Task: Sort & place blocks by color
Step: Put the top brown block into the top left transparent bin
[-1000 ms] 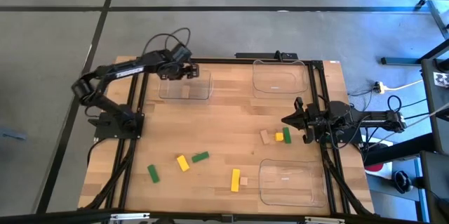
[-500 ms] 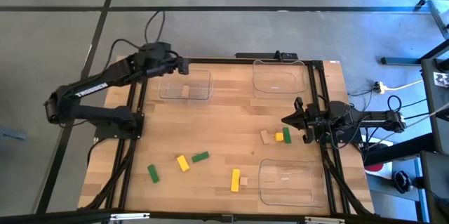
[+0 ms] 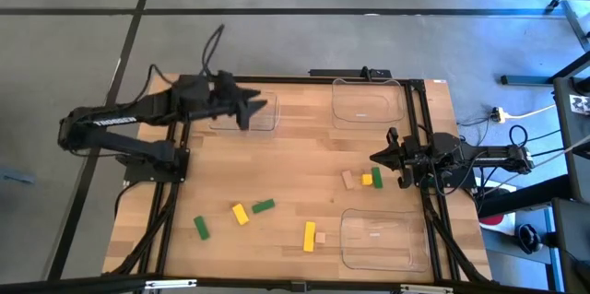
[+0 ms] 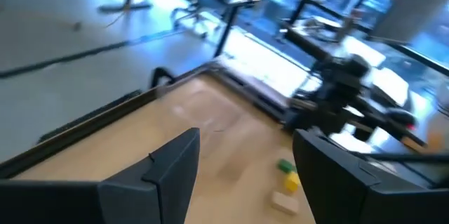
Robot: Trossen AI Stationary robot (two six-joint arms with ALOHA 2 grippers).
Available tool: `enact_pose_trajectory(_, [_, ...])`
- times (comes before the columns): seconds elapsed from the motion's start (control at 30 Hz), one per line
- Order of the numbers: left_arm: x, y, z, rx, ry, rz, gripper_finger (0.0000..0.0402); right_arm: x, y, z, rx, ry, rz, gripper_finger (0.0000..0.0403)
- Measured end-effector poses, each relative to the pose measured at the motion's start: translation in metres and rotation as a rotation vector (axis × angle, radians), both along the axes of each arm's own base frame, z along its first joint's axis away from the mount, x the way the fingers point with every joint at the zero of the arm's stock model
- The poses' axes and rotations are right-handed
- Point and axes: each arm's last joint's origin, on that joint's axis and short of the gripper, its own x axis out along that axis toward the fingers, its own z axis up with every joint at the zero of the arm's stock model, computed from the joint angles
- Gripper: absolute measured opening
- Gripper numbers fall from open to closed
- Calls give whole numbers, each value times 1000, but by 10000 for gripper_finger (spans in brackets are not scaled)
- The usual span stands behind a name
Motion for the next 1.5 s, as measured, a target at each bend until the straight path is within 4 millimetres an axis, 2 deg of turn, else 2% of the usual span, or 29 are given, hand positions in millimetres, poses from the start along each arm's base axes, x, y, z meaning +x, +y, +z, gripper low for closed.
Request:
enact_pose_trajectory(0.17, [3, -46, 7, 95, -46, -156, 221, 0, 0, 0, 0, 0, 0, 23])
enact_pose_trajectory(0.33, [-2, -84, 15, 150, -120, -330, 221, 0, 0, 0, 0, 0, 0, 23])
enact_pose_trajectory(0.43, [-7, -99, 18, 176, -151, -400, 221, 0, 0, 0, 0, 0, 0, 23])
enact_pose_trajectory(0.57, [-10, -110, 16, 194, -205, -435, 221, 0, 0, 0, 0, 0, 0, 23])
enact_pose_trajectory(0.77, [-23, -105, -11, 169, -330, -432, 221, 0, 0, 0, 0, 0, 0, 23])
enact_pose_trajectory(0.93, [-39, -85, -8, 180, -424, -491, 221, 0, 0, 0, 0, 0, 0, 23])
enact_pose_trajectory(1.13, [-43, -66, -5, 184, -459, -552, 221, 0, 0, 0, 0, 0, 0, 23])
enact_pose_trajectory(1.5, [-40, -64, -7, 177, -451, -577, 221, 0, 0, 0, 0, 0, 0, 23])
